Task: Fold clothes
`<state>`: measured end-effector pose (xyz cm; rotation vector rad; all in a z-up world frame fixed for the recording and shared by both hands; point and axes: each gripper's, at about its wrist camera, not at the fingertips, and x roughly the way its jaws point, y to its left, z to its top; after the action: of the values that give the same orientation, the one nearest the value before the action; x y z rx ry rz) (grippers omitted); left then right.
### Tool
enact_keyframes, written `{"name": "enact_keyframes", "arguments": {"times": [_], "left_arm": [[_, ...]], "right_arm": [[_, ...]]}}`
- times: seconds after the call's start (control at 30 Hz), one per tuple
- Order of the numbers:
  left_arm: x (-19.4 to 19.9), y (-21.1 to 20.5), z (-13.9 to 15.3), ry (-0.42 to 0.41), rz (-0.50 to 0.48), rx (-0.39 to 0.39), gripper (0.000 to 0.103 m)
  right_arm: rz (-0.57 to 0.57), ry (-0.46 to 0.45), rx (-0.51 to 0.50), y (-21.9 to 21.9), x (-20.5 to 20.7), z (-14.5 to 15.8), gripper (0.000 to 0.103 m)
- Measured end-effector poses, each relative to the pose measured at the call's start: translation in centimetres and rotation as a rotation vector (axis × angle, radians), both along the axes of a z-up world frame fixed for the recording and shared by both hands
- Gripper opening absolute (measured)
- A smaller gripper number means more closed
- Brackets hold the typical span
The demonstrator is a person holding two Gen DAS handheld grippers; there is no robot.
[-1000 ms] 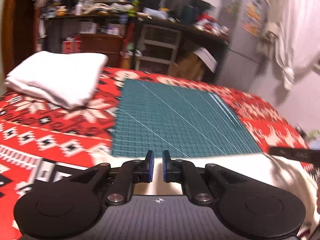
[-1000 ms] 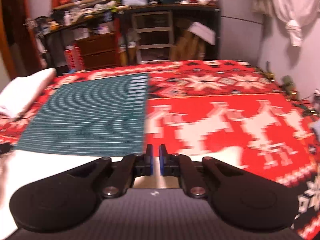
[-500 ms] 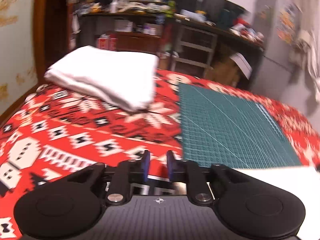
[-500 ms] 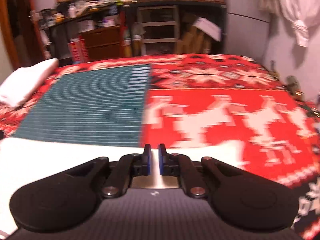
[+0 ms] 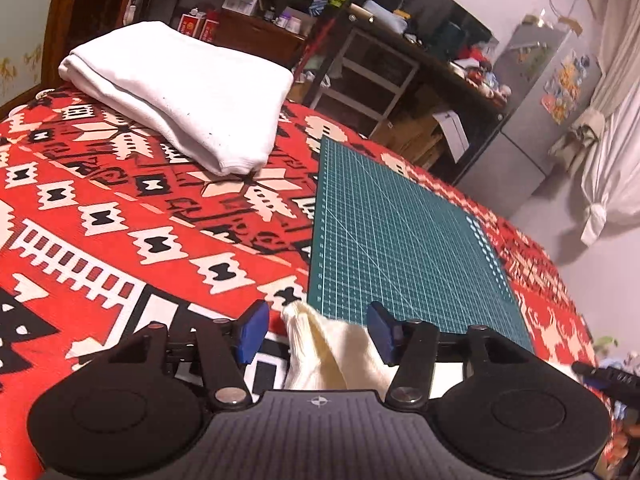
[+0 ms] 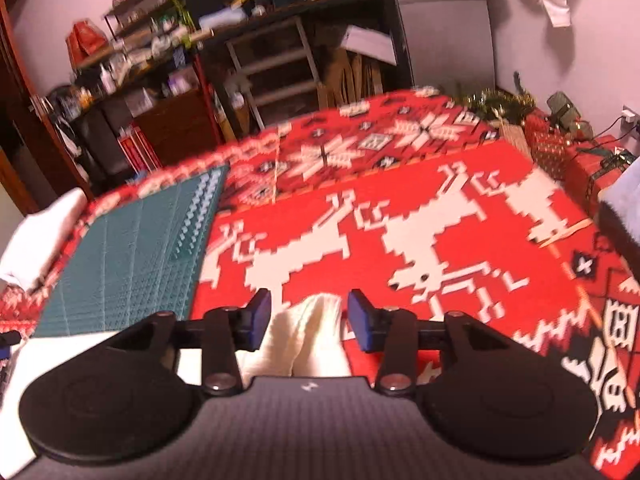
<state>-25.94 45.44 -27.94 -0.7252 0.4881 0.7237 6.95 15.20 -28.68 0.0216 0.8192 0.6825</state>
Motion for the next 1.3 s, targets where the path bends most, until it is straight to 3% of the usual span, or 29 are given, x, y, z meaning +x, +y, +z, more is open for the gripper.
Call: {"name": "enact_keyframes", "arguments": {"times": [0.03, 0.13, 0.17, 0.4, 0.57, 0.67, 0.73, 0.8, 0.9, 0.93, 0.97, 1.03, 1.2, 1.27, 1.3], "left_arm": [[0.1, 0.0, -0.1, -0.002, 0.007, -0.002, 0.011], [-0.2, -0.3, -0.2, -0.025, 0.014, 0.012, 0.01], [-0.3, -0.4, -0.2, -0.03, 0.015, 0.023, 0.01], [0.6, 1.5, 1.7, -0.056, 0.002, 0.08, 0.009], [3.0, 3.2, 0.9, 0.049, -0.027, 0.087, 0.01], [2.6, 2.6, 1.5, 0.059, -0.002, 0.12, 0.021], [2.0, 1.7, 2.1, 0.07, 0.022, 0.169, 0.042], [2.0, 0.4, 2.9, 0.089, 0.025, 0.224, 0.046], [3.2, -2.4, 3.8, 0.1, -0.03, 0.315, 0.059], [3.7, -3.4, 4.0, 0.102, -0.053, 0.346, 0.064], [4.4, -4.4, 4.1, 0.1, -0.079, 0.377, 0.066], [6.0, -6.1, 4.2, 0.086, -0.132, 0.426, 0.082], [9.8, -8.0, 2.4, 0.104, -0.252, 0.409, 0.086], [11.0, -8.4, 1.4, 0.146, -0.291, 0.399, 0.086], [11.3, -8.6, 0.9, 0.165, -0.297, 0.395, 0.087]], "right_arm": [[-0.009, 0.011, 0.002, 0.2, 0.2, -0.3, 0.046], [-0.018, 0.053, 0.062, 0.2, 0.7, -1.1, 0.019], [-0.018, 0.057, 0.075, 0.0, 0.6, -1.2, 0.015], [-0.026, 0.027, 0.141, -0.4, 0.5, 0.1, 0.011], [-0.04, 0.01, 0.087, 0.9, 1.4, -0.2, 0.013], [-0.05, 0.0, 0.049, 1.8, 2.0, -0.4, 0.023], [-0.065, -0.043, 0.019, 2.0, 1.4, 0.1, 0.031], [-0.067, -0.124, -0.029, 2.2, 0.2, 1.0, 0.038], [-0.017, -0.222, -0.064, 3.3, -2.2, 2.3, 0.054], [0.007, -0.244, -0.063, 3.8, -3.1, 2.6, 0.069], [0.036, -0.258, -0.054, 4.3, -3.9, 2.7, 0.074], [0.093, -0.272, -0.054, 5.8, -5.7, 2.8, 0.075], [0.188, -0.278, -0.088, 9.6, -9.2, 2.2, 0.08], [0.2, -0.276, -0.102, 10.8, -10.2, 1.8, 0.096], [0.197, -0.278, -0.1, 11.1, -10.6, 1.5, 0.098]]}}
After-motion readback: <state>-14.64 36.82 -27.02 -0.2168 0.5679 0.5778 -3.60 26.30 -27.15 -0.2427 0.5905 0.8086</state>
